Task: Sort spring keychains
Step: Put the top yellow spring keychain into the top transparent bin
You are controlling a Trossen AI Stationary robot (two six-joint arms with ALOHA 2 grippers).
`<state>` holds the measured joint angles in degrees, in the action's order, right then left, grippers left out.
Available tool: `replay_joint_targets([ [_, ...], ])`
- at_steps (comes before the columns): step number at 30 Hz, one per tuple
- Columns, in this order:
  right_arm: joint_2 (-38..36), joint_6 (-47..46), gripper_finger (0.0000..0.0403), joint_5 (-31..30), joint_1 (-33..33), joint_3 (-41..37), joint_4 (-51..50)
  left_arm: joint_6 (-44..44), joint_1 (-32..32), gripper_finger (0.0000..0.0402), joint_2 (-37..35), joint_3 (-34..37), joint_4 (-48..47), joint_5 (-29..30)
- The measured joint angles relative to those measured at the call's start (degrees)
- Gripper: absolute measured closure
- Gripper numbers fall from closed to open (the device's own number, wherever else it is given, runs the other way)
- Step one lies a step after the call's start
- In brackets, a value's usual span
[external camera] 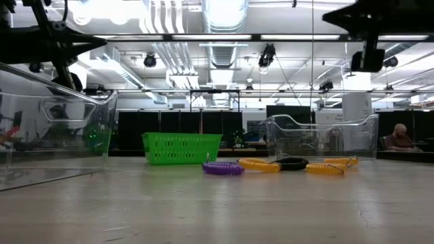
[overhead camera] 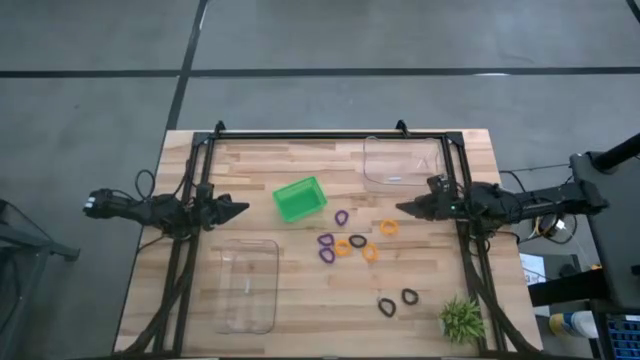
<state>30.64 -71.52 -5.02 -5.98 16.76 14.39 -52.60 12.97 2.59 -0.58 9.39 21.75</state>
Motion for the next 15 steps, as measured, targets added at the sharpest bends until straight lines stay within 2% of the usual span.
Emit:
replay_joint_targets([
  [4, 9.73, 2.82, 0.0394, 5.72, 0.00, 7.33, -7.42, -0.02, 0.00, 0.0402, 0.00, 0.00, 0.00, 0.20],
  [8, 19.37, 10.09, 0.0394, 10.31, -0.02, 17.43, -20.33, -0.05, -0.01, 0.0402, 0.00, -0.01, 0.00, 0.20],
  [12, 28.96, 19.08, 0.0394, 11.57, -0.02, 26.82, -36.37, -0.07, -0.01, 0.0402, 0.00, -0.01, -0.02, 0.20],
  [15, 34.54, 25.29, 0.0388, 13.50, 0.47, 32.25, -44.52, -0.38, 0.00, 0.0402, 0.00, 0.00, 0.02, 0.22],
])
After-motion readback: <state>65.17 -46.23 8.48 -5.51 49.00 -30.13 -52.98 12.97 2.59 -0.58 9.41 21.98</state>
